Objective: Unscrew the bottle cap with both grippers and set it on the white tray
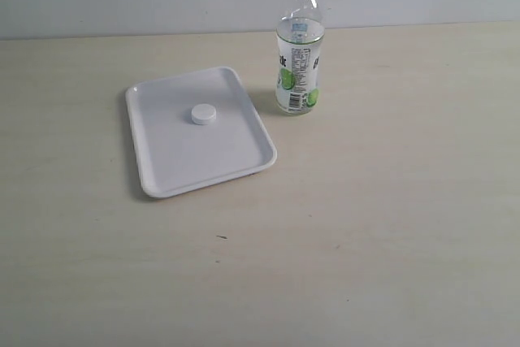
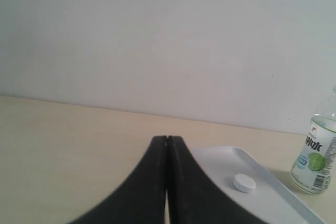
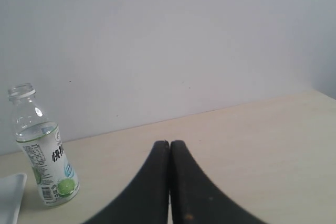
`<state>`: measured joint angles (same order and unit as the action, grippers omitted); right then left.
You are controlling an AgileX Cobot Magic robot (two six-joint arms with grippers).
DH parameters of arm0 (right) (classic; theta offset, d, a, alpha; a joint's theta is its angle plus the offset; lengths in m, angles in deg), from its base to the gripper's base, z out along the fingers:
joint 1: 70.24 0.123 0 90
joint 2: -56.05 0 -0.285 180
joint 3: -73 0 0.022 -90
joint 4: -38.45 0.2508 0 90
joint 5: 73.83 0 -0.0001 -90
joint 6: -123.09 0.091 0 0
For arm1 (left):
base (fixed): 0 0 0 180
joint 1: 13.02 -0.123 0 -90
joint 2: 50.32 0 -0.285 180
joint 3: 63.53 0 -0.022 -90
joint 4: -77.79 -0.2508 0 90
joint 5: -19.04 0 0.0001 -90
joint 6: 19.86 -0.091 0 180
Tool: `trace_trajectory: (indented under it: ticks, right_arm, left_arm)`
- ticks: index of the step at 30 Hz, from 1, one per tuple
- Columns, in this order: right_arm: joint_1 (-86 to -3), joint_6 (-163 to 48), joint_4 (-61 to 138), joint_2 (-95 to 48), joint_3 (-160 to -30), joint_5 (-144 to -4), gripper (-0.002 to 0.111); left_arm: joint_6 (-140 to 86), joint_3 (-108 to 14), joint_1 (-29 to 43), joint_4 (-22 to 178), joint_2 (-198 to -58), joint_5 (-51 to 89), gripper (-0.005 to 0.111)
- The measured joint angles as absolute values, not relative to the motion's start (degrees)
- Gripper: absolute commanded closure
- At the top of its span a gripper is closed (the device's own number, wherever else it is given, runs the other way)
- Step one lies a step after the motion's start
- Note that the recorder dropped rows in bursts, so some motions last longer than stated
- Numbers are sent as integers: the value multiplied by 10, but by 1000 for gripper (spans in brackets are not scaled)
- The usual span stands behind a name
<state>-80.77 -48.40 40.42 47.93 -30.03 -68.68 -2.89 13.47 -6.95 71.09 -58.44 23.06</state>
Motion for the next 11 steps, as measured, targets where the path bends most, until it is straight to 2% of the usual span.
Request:
trace_trajectory:
  ticks: [11]
  right_arm:
    - [-808,-484,404,479,-300,-687,108]
  left_arm:
    - [-29,135,-77,711,-584,230,107]
